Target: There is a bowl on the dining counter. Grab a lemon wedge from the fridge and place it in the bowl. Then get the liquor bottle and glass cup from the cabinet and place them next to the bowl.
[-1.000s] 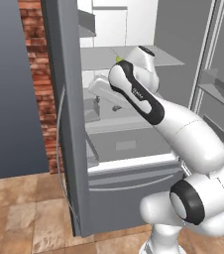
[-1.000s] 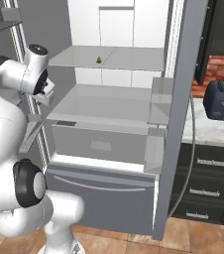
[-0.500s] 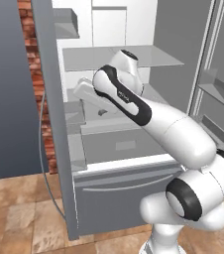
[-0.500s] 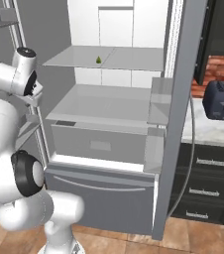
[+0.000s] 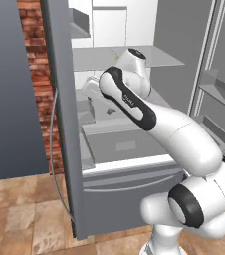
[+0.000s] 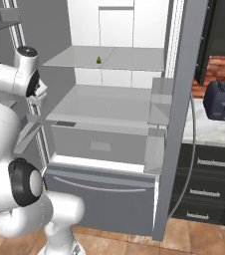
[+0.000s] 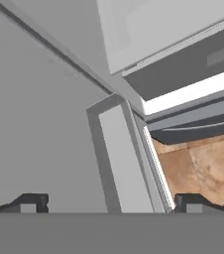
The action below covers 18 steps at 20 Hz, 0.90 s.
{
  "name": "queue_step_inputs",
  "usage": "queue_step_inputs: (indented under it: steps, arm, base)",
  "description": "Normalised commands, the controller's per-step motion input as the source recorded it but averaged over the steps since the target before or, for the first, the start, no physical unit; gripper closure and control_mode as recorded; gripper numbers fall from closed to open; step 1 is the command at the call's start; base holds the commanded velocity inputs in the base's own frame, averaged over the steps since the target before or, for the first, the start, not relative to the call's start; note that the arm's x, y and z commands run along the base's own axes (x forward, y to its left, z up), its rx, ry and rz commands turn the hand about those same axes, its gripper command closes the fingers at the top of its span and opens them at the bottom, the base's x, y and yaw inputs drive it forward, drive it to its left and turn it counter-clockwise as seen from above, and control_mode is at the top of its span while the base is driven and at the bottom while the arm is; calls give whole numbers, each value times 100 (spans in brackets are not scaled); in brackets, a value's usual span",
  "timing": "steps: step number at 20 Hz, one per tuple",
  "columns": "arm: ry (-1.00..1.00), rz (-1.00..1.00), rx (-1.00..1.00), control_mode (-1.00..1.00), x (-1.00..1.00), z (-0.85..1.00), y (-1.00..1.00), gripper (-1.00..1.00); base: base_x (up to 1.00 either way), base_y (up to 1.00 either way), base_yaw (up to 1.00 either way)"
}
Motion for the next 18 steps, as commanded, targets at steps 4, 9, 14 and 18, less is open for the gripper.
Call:
queue_step_inputs:
  steps: [4,9,14,18]
  arm:
    - [-9,-26,-10,-100,-21,59,-100,-100]
    - [-6,-20,-8,-100,-24,57,-52,-100]
    - [-5,-12,-2,-100,-53,40,-38,-100]
    - [0,-8,-10,-100,-32,36,-69,-100]
  base:
    - [0,0,0]
    - [0,0,0]
    - [0,0,0]
    - [0,0,0]
